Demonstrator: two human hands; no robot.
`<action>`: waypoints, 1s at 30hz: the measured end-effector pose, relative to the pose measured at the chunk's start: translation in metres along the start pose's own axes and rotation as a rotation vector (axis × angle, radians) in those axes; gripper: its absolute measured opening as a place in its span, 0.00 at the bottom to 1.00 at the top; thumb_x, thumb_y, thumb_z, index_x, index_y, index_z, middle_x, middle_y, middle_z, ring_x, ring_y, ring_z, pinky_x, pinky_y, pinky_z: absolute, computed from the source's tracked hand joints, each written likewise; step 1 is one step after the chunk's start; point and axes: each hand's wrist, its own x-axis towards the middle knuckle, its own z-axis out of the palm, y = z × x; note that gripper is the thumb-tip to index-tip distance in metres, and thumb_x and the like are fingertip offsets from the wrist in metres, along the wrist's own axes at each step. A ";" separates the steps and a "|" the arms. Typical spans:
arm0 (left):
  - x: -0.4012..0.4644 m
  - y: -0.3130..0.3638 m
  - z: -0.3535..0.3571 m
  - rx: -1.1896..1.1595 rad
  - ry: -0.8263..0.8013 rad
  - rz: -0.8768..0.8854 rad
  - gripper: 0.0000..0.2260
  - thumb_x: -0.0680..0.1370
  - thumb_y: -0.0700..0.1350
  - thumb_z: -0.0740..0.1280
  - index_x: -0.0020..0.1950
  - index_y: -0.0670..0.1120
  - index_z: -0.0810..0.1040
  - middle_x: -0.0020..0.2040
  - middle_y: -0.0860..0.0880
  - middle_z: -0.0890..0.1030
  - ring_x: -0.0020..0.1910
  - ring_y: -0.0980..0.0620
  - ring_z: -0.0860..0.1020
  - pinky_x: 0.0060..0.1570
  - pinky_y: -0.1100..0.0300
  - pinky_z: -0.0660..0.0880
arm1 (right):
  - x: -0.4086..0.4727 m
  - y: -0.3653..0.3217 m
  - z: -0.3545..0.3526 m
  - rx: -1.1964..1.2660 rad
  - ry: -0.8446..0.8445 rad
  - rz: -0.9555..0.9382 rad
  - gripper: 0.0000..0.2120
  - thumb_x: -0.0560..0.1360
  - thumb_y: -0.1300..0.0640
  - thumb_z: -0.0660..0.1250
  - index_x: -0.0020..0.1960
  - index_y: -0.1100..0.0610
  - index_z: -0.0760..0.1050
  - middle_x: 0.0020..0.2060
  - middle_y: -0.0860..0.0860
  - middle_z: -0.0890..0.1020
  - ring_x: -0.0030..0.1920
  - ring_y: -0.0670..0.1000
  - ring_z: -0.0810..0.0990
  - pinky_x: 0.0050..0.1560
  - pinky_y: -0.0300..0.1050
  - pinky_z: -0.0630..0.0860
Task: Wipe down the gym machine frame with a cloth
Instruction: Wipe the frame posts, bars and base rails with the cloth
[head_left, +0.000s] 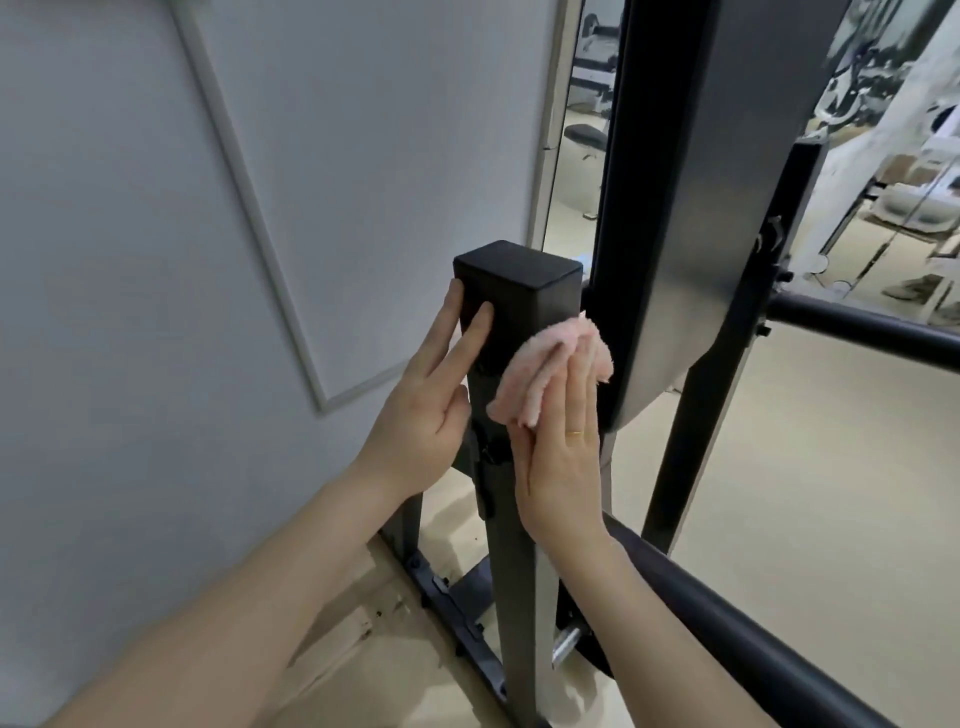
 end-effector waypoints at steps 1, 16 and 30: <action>-0.001 -0.003 0.000 -0.018 -0.015 0.002 0.29 0.73 0.36 0.51 0.76 0.47 0.54 0.77 0.47 0.48 0.75 0.63 0.48 0.67 0.75 0.53 | -0.016 0.003 0.001 -0.013 -0.033 0.012 0.40 0.79 0.62 0.61 0.78 0.51 0.35 0.76 0.57 0.50 0.78 0.51 0.45 0.75 0.58 0.53; 0.001 -0.019 0.006 -0.172 0.054 0.056 0.26 0.73 0.34 0.53 0.71 0.46 0.62 0.76 0.46 0.54 0.74 0.61 0.56 0.70 0.65 0.61 | -0.041 0.003 0.011 -0.229 -0.101 0.150 0.39 0.78 0.59 0.59 0.78 0.57 0.36 0.75 0.59 0.49 0.77 0.54 0.45 0.74 0.56 0.52; 0.030 -0.002 -0.015 -0.576 0.193 -0.349 0.16 0.79 0.36 0.63 0.61 0.54 0.74 0.57 0.58 0.81 0.56 0.56 0.79 0.60 0.53 0.75 | 0.126 -0.021 -0.067 -0.078 -0.461 -0.213 0.26 0.74 0.50 0.58 0.68 0.59 0.72 0.66 0.53 0.75 0.69 0.50 0.69 0.72 0.43 0.61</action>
